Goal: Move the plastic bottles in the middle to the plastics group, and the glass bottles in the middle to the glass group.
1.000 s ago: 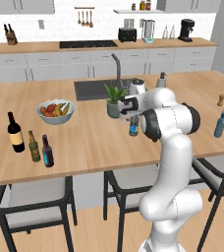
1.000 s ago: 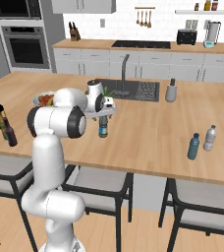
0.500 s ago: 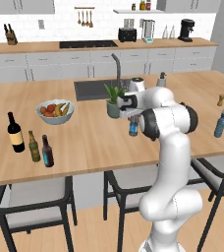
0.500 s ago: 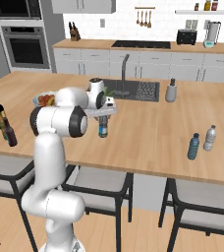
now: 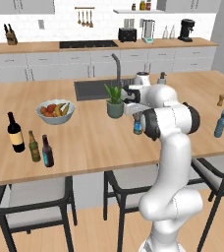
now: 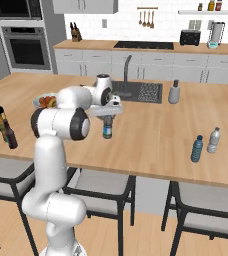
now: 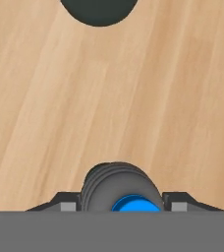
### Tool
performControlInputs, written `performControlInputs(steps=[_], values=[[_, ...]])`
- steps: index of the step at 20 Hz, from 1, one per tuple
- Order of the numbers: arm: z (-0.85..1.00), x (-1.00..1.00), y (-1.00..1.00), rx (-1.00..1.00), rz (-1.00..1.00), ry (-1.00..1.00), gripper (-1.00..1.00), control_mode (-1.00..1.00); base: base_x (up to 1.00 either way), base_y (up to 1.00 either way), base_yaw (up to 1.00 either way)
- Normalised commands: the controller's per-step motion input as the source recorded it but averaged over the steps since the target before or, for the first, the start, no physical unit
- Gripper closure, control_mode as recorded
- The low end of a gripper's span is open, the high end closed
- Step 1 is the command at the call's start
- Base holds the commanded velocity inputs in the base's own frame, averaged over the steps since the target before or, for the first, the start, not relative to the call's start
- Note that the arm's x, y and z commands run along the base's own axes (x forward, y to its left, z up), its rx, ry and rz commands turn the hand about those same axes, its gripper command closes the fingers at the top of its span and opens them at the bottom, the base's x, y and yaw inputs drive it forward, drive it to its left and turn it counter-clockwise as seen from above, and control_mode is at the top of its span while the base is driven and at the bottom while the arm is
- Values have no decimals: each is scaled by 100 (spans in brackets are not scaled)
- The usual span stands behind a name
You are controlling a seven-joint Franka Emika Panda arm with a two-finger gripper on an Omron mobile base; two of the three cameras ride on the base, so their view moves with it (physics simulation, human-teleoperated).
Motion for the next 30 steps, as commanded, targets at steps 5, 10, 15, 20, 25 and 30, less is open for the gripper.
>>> performControlInputs(steps=[5,10,15,20,25,30], values=[[21,-81,-66,12,0,-23,100,-100,0,0,0],[21,-61,-62,3,-6,-7,100,-100,0,0,0],[18,-51,-65,0,-7,0,100,-100,0,0,0],[19,-53,-61,0,-9,0,100,-100,0,0,0],[8,-71,-53,0,-5,-4,100,-100,0,0,0],[0,-50,-53,-3,0,-17,100,-100,0,0,0]])
